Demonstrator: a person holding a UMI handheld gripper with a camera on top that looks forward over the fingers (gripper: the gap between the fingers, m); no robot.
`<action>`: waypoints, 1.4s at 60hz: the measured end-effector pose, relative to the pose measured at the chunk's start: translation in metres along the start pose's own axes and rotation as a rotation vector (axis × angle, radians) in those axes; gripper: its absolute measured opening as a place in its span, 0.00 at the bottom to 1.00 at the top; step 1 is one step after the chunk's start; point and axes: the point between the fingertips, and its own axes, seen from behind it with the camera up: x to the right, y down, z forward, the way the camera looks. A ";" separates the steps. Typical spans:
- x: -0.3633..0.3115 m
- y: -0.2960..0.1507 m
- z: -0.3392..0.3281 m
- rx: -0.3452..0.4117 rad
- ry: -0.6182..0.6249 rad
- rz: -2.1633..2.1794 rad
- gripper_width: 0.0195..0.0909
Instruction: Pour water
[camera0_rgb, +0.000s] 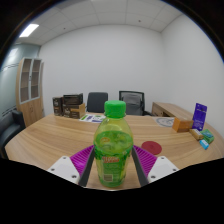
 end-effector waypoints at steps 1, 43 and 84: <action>0.000 -0.001 0.003 0.009 0.003 0.002 0.69; 0.070 -0.015 0.028 -0.127 0.163 -0.381 0.18; 0.124 -0.089 0.146 -0.249 0.242 -1.762 0.18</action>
